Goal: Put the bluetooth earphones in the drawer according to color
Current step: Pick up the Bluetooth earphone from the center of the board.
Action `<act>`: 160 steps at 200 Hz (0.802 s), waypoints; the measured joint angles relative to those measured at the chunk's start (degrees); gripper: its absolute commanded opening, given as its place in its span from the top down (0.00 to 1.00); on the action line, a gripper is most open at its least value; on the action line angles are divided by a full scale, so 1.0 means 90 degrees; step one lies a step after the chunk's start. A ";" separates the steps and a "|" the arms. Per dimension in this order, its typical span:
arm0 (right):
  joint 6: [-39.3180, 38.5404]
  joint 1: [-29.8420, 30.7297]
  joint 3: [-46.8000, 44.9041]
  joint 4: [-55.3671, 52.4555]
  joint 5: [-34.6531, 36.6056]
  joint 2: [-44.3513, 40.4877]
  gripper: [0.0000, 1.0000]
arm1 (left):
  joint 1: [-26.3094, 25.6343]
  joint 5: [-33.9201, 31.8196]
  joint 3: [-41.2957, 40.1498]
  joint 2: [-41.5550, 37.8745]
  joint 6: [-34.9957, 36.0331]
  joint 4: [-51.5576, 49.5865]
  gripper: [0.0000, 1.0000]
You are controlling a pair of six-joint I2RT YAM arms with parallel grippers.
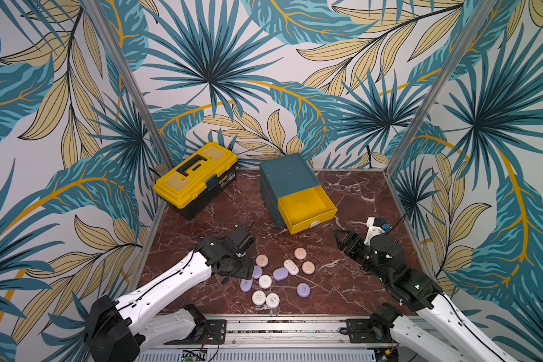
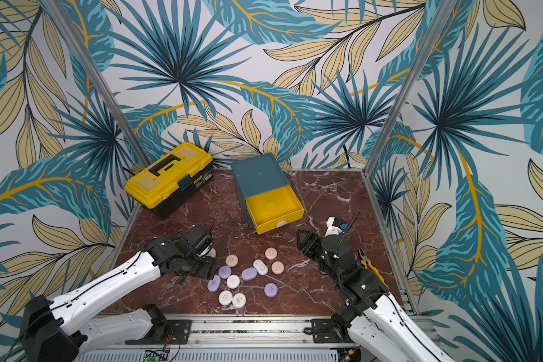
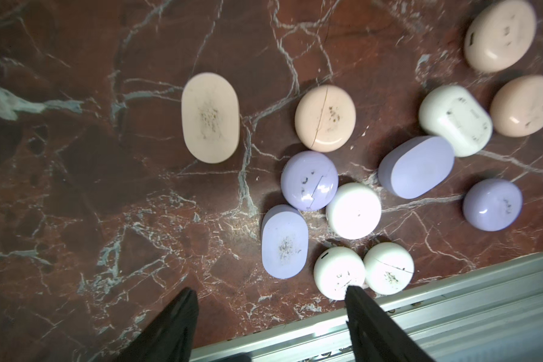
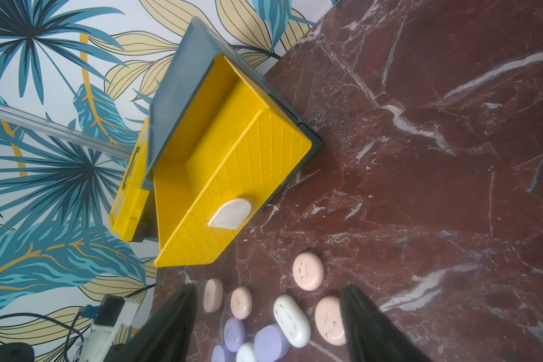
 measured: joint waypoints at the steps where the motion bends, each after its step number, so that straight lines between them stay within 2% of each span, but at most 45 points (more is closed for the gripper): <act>1: 0.0000 0.0000 -0.0002 0.0000 0.0000 0.0000 0.23 | -0.0015 -0.0012 -0.0015 0.0010 -0.0019 0.0005 0.22; 73: -0.0046 0.0000 -0.0002 -0.0002 -0.0044 0.0097 0.23 | -0.0279 -0.0092 -0.0894 0.0236 -0.0811 0.0529 0.24; 118: -0.0049 0.0000 -0.0002 -0.0002 -0.0044 0.0097 0.23 | -0.0381 -0.0087 -0.1061 0.0512 -0.0928 0.1078 0.26; 160: -0.0049 0.0000 0.0000 -0.0002 -0.0046 0.0097 0.23 | -0.0491 -0.0090 -0.1061 0.0848 -0.0954 0.1464 0.31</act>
